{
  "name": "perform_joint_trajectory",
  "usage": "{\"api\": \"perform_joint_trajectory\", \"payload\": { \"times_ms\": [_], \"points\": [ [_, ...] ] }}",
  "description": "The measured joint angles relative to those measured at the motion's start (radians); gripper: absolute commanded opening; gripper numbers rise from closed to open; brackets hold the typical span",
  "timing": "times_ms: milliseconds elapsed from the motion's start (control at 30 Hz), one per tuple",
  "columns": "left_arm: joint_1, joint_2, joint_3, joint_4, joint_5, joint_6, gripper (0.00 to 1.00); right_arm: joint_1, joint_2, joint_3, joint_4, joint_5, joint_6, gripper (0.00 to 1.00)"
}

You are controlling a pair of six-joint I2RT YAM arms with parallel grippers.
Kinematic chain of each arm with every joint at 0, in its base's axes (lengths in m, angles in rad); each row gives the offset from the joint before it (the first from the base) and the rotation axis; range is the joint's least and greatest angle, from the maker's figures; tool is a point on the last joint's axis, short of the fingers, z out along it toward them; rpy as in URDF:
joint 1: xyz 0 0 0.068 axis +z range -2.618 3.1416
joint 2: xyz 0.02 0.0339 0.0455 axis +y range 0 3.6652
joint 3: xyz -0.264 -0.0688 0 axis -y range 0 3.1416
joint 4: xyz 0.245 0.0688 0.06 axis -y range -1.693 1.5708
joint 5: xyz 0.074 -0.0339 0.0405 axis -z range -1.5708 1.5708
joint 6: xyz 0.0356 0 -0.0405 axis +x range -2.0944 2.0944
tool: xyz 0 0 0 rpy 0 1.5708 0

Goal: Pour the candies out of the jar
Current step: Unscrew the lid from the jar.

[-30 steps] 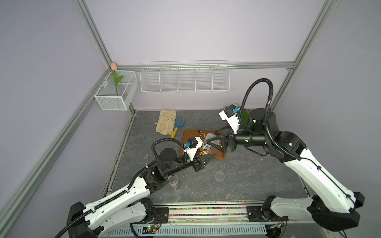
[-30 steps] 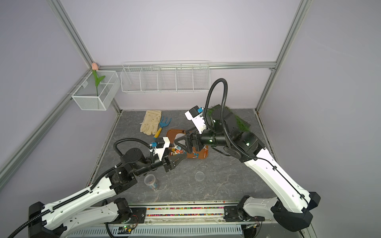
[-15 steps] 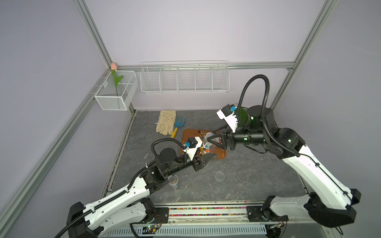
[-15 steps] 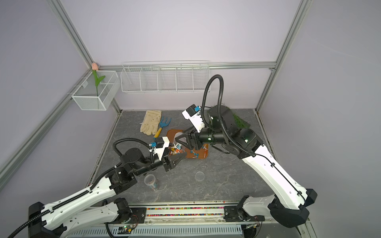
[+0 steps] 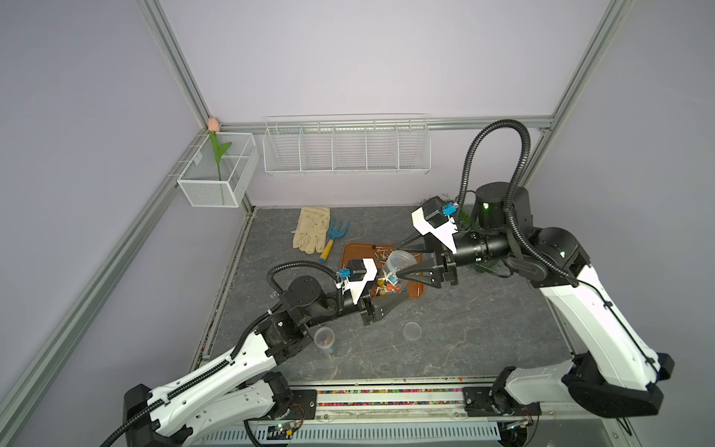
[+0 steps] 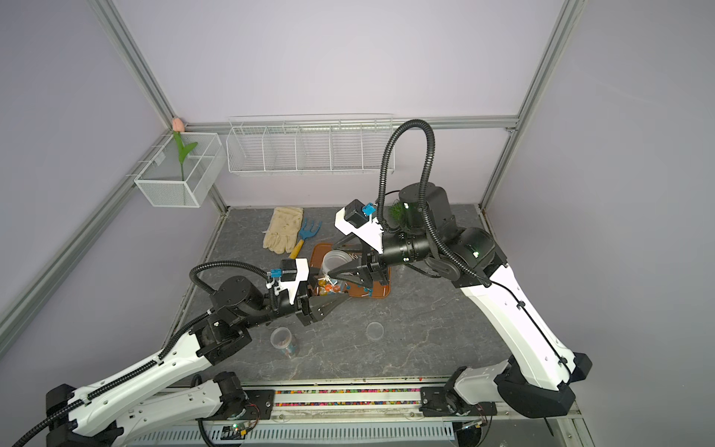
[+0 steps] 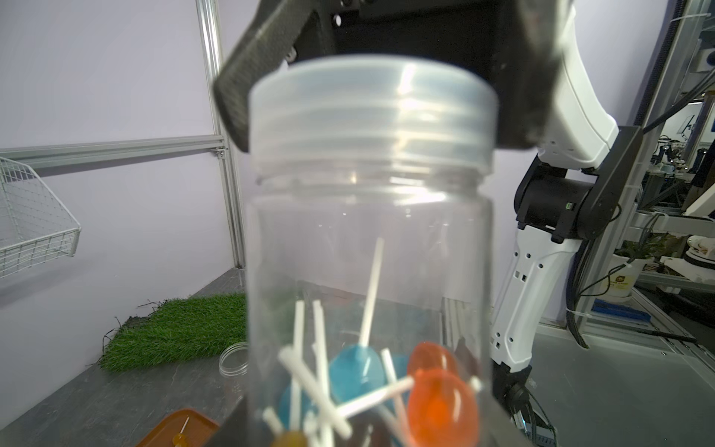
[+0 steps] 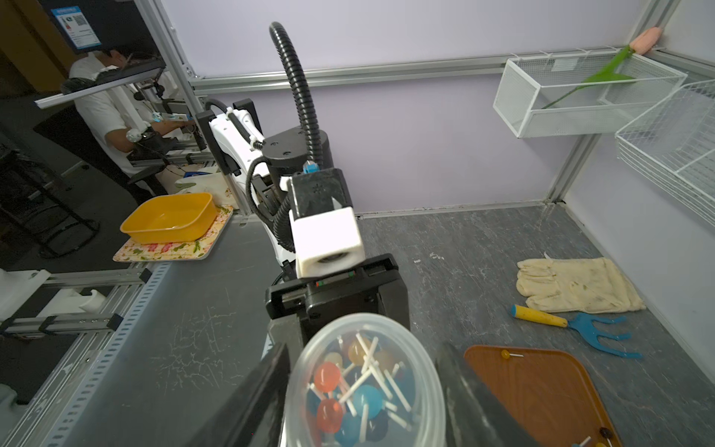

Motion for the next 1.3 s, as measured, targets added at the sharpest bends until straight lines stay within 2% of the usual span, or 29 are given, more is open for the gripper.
{"api": "perform_joint_trajectory", "payload": {
  "times_ms": [33,133,400,667,833,1300],
  "points": [
    [0.0,0.006,0.0,-0.005,-0.002,-0.001,0.38,0.005,0.002,0.0,0.0,0.0,-0.001,0.98],
    [0.0,0.024,-0.001,-0.034,-0.015,-0.002,0.38,0.011,-0.002,0.0,0.008,0.019,0.018,0.89],
    [0.0,0.024,-0.016,-0.05,-0.055,-0.001,0.38,0.012,-0.095,-0.025,0.063,0.205,0.14,0.89],
    [0.0,0.01,-0.035,-0.05,-0.119,0.003,0.38,0.013,-0.172,-0.173,0.118,0.338,0.325,0.89],
    [0.0,0.009,-0.037,-0.05,-0.143,0.004,0.39,0.016,-0.169,-0.236,0.133,0.356,0.402,0.9],
    [0.0,0.01,-0.062,-0.046,-0.174,0.01,0.39,0.021,-0.098,-0.236,0.159,0.346,0.482,1.0]
  ]
}}
